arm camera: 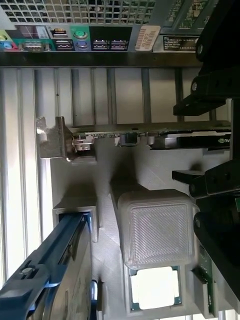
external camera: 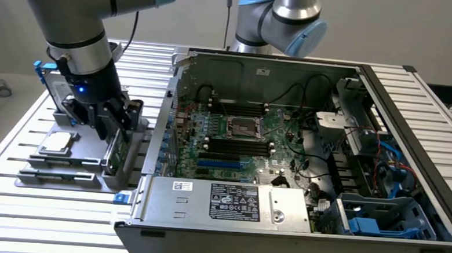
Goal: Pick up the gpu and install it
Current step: 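Pick up the gpu and move the gpu toward the slot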
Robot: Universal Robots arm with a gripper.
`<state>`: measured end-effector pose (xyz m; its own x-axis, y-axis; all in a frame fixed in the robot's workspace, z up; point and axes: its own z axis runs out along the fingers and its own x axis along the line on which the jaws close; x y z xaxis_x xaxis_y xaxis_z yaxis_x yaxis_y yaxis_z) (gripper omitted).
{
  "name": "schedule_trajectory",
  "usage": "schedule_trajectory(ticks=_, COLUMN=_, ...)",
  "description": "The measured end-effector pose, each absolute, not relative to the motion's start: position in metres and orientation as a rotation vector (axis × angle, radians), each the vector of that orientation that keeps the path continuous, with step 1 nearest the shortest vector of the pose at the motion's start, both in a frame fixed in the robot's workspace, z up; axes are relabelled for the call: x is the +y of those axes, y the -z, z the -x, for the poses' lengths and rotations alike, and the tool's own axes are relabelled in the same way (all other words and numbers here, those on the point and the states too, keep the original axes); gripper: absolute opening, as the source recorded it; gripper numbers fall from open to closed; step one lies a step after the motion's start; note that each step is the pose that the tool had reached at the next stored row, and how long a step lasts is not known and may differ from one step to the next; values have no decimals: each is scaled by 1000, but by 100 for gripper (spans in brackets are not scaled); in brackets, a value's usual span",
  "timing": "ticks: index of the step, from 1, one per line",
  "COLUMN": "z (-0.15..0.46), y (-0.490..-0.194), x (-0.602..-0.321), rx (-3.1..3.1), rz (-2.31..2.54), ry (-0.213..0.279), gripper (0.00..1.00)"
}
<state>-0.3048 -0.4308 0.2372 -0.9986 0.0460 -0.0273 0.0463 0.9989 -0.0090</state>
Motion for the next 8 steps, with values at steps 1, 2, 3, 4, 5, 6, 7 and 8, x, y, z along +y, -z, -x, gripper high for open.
schedule_trajectory(ticks=1, z=305, y=-237, x=-430, rx=3113, rz=-62, ry=16, gripper=56)
schedule_trajectory(ticks=2, z=305, y=-237, x=-430, rx=3113, rz=-51, ry=16, gripper=56)
schedule_trajectory(ticks=3, z=305, y=-237, x=-429, rx=3113, rz=-38, ry=16, gripper=56)
schedule_trajectory(ticks=4, z=305, y=-237, x=-429, rx=3113, rz=-27, ry=16, gripper=56)
schedule_trajectory(ticks=5, z=305, y=-237, x=-429, rx=3113, rz=-18, ry=16, gripper=56)
schedule_trajectory(ticks=6, z=305, y=-237, x=-429, rx=3112, rz=-12, ry=16, gripper=56)
schedule_trajectory(ticks=7, z=305, y=-237, x=-429, rx=3112, rz=-7, ry=16, gripper=56)
schedule_trajectory(ticks=8, z=305, y=-237, x=-429, rx=3111, rz=-4, ry=16, gripper=56)
